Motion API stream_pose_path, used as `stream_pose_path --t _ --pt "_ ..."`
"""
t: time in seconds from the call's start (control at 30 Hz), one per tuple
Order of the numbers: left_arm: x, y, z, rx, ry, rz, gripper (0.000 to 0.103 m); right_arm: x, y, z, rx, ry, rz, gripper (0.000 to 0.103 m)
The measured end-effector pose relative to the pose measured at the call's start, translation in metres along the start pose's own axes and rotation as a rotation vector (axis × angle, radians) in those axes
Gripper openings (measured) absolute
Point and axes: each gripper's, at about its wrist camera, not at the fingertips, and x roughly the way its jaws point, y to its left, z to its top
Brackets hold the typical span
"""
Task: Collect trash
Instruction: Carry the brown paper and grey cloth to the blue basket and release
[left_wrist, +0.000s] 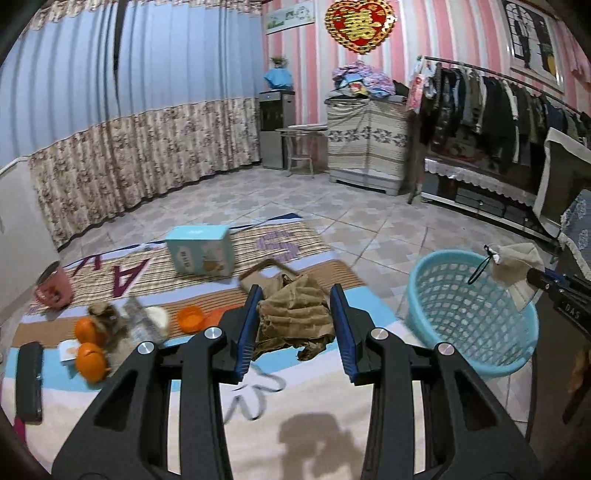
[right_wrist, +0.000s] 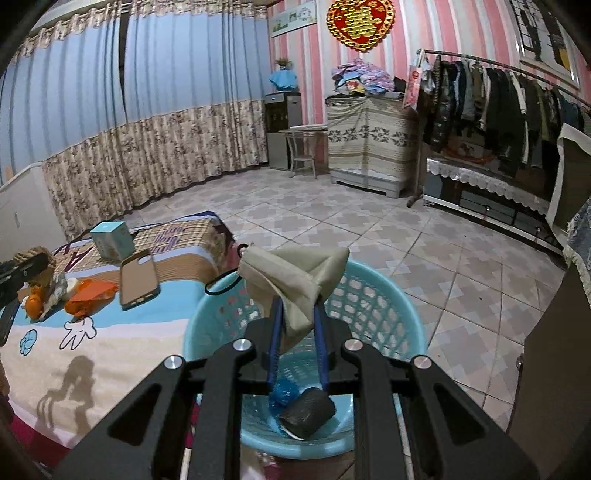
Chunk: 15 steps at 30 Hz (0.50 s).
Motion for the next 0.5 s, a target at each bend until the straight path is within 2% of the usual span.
stream_pose_path --t 0.5 --pt "0.048 -0.105 0.011 0.117 -0.004 -0.175 0.037 0.005 -0.035 -0.001 0.057 0.006 -0.066 0.017"
